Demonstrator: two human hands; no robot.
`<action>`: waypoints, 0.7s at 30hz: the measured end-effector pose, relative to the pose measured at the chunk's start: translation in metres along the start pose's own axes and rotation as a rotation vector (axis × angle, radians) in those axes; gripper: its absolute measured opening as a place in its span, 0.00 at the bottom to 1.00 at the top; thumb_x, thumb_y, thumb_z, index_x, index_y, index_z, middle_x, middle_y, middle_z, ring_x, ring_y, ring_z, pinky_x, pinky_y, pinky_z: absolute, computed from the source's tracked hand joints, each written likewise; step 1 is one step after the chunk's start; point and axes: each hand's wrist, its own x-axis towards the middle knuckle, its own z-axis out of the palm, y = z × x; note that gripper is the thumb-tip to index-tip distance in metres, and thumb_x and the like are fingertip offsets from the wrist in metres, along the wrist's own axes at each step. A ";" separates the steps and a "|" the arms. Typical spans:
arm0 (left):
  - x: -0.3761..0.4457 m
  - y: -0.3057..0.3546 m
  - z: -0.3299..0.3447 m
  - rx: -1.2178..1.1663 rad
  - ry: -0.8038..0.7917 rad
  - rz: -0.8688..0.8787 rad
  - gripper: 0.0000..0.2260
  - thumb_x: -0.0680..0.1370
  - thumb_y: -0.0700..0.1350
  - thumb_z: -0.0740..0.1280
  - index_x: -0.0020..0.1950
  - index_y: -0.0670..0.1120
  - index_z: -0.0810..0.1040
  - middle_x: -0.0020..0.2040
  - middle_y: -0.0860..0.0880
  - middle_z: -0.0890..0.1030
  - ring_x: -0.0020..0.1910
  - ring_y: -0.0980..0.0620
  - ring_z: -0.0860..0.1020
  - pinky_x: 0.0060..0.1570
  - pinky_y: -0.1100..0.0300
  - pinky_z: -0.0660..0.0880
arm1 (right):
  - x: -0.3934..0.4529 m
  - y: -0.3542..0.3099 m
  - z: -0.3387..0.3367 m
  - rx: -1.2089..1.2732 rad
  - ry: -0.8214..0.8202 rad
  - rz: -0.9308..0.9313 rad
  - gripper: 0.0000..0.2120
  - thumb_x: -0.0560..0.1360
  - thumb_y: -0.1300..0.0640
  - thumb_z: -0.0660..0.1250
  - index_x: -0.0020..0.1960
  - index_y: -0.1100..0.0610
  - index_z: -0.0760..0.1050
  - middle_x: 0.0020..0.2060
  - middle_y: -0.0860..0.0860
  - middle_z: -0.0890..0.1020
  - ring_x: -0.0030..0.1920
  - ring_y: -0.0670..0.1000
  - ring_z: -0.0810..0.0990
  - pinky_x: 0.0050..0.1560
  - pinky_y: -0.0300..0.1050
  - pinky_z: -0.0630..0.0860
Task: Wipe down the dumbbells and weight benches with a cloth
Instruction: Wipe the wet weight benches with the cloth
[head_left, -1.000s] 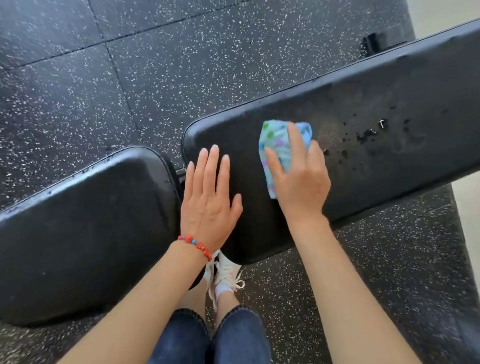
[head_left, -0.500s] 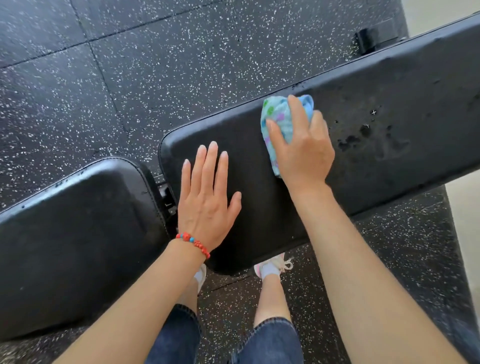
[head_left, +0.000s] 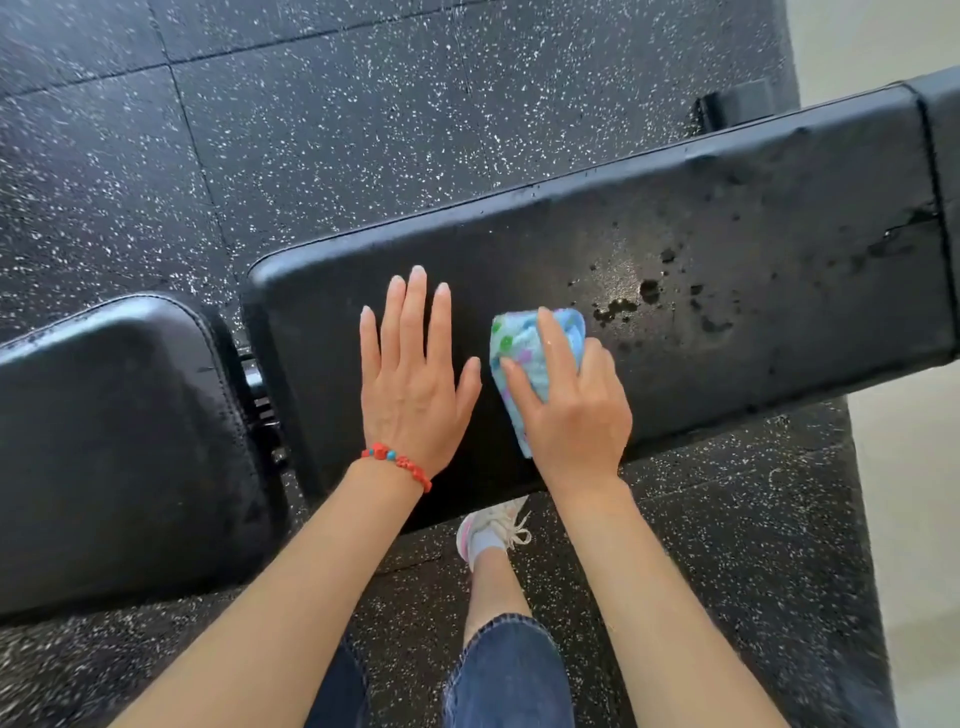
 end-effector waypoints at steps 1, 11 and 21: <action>0.000 0.001 0.003 0.027 -0.005 -0.003 0.26 0.77 0.50 0.57 0.72 0.39 0.62 0.72 0.37 0.63 0.72 0.39 0.58 0.70 0.42 0.52 | 0.019 0.001 0.005 0.008 0.024 0.010 0.19 0.75 0.46 0.62 0.59 0.58 0.77 0.35 0.56 0.76 0.32 0.53 0.74 0.30 0.44 0.72; -0.001 0.001 0.005 0.092 -0.012 -0.009 0.27 0.78 0.51 0.55 0.73 0.39 0.59 0.73 0.37 0.62 0.73 0.40 0.56 0.71 0.44 0.50 | 0.025 0.029 0.002 -0.005 0.055 0.011 0.19 0.77 0.46 0.60 0.61 0.57 0.75 0.36 0.56 0.75 0.34 0.53 0.75 0.31 0.44 0.73; 0.010 0.028 0.003 0.024 0.049 0.017 0.25 0.78 0.49 0.56 0.72 0.38 0.62 0.72 0.36 0.63 0.72 0.39 0.57 0.71 0.43 0.51 | 0.056 0.058 0.008 -0.044 0.127 0.074 0.17 0.73 0.48 0.65 0.57 0.57 0.78 0.36 0.57 0.77 0.33 0.55 0.76 0.31 0.43 0.73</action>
